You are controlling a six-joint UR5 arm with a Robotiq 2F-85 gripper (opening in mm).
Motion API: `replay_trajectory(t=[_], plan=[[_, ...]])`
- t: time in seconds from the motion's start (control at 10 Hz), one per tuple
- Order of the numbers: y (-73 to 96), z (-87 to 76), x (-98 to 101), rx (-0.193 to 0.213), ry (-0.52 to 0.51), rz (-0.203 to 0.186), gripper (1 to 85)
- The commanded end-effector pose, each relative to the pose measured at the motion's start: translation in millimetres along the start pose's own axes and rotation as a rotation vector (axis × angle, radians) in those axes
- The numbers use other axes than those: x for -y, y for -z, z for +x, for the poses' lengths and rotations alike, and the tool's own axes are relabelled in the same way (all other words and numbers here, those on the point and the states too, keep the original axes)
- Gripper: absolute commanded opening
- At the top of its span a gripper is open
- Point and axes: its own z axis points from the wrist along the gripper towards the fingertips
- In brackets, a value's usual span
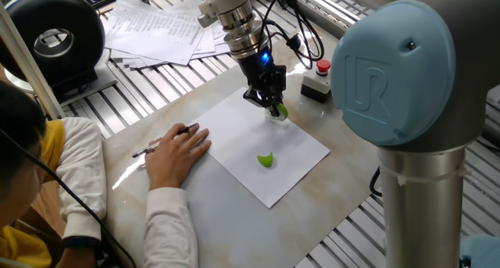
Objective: Use the correction tape on paper
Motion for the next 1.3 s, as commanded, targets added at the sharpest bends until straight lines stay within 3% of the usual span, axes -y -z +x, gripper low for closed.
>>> replay_trajectory(t=[0.0,0.3,0.5,1.2], plan=[[0.5,0.8,-2.5,0.001,0.000,-0.009,1.0],[10.6,-5.7,-11.2,0.005,-0.002,-0.027,1.0],[8.8,-12.4,-9.6,0.019,0.002,-0.026,1.0],[3.9,-6.4,-6.2,0.012,0.000,-0.011,1.0]])
